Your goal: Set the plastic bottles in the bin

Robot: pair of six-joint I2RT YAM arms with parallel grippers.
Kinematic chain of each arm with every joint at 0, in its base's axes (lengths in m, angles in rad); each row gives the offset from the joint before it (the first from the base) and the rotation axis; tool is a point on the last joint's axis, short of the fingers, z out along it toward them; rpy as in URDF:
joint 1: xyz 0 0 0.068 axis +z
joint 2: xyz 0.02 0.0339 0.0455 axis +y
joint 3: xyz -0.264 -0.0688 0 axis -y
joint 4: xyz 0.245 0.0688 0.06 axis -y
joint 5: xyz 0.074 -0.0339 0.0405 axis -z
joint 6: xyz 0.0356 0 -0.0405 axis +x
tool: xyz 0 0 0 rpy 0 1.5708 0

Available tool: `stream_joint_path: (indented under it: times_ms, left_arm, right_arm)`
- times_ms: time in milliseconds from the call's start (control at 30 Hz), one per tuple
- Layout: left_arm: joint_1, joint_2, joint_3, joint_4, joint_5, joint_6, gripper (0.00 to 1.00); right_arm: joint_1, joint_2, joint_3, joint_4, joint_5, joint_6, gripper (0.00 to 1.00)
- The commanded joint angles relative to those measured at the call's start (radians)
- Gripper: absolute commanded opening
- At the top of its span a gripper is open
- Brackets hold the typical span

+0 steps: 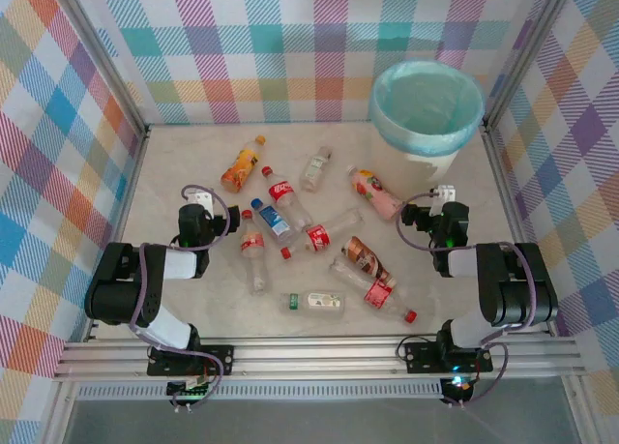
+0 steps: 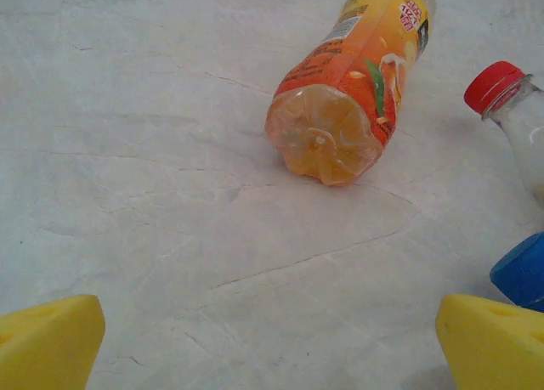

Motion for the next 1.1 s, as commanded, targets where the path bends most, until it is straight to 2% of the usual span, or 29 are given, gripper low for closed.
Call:
stream_joint_path:
  times_ms: [0,633,800,967,1067]
  left_arm:
    - [0.002,0.006,0.017,-0.001,-0.002,0.008,1.0]
    - [0.002,0.004,0.017,-0.001,-0.002,0.009,1.0]
    - [0.002,-0.024,0.029,-0.044,0.02,0.017,0.86]
    - [0.0,-0.162,0.045,-0.165,0.006,0.014,0.82]
    - [-0.006,-0.297,0.048,-0.252,-0.015,0.013,0.81]
  right_arm:
    - [0.0,0.006,0.02,0.002,-0.027,-0.007,1.0]
    - [0.0,0.006,0.021,0.0,-0.029,-0.005,1.0]
    - [-0.001,-0.024,0.014,-0.011,-0.008,0.001,1.0]
    - [0.0,-0.189,0.036,-0.19,0.013,0.008,1.0]
    - [-0.001,-0.304,0.097,-0.425,0.012,0.064,0.99]
